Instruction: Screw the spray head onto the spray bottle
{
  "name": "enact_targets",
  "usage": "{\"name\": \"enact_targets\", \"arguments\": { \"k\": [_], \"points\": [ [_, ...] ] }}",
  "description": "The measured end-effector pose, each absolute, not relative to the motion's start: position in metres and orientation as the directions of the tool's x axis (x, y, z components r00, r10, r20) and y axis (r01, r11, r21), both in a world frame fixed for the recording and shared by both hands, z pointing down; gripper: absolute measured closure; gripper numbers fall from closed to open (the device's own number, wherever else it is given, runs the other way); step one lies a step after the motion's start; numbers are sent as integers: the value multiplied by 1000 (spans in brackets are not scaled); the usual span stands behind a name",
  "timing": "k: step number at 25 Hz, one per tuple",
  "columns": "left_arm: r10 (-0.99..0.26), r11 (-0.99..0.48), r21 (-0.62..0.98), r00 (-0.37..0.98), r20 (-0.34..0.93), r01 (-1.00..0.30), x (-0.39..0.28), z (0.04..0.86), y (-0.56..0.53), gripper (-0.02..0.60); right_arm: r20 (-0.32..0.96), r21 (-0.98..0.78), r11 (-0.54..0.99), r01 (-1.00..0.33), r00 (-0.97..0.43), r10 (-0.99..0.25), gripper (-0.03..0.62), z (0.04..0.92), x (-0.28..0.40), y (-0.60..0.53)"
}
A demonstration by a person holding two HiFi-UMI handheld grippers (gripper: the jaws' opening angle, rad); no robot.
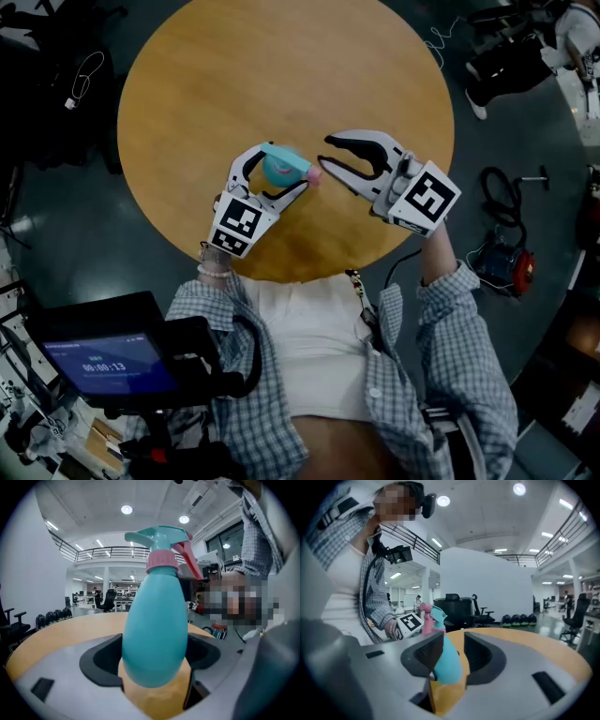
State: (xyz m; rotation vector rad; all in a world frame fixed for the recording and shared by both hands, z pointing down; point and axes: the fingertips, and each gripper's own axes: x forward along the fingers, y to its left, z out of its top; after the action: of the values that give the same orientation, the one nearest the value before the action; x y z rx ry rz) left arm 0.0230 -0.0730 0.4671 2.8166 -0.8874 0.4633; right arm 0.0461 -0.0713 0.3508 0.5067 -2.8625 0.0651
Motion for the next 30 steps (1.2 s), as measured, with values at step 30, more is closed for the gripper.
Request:
{"name": "enact_targets", "arguments": {
  "k": [30],
  "points": [
    [-586, -777, 6, 727, 358, -630, 24, 467, -75, 169, 216, 97, 926, -364, -901, -376, 462, 364, -9, -46]
  ]
}}
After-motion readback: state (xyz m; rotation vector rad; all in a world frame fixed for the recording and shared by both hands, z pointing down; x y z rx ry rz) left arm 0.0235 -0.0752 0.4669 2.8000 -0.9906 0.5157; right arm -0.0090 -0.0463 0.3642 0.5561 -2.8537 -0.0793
